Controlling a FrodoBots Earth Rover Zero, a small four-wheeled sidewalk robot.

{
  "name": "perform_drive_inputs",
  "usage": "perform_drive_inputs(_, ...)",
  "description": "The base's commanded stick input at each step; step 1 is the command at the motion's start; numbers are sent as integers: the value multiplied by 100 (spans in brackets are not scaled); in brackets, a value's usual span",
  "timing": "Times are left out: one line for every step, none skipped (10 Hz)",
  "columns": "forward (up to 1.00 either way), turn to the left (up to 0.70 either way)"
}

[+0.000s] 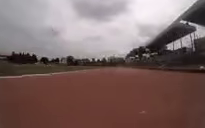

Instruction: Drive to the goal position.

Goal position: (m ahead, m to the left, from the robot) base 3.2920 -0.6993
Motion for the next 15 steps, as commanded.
perform_drive_inputs(70, -35)
perform_drive_inputs(70, -35)
perform_drive_inputs(70, -35)
perform_drive_inputs(70, -35)
perform_drive_inputs(70, 0)
perform_drive_inputs(70, 0)
perform_drive_inputs(70, 0)
perform_drive_inputs(70, 0)
perform_drive_inputs(70, 0)
perform_drive_inputs(70, 0)
perform_drive_inputs(70, 0)
perform_drive_inputs(70, 0)
perform_drive_inputs(70, 0)
perform_drive_inputs(70, 0)
perform_drive_inputs(70, 0)
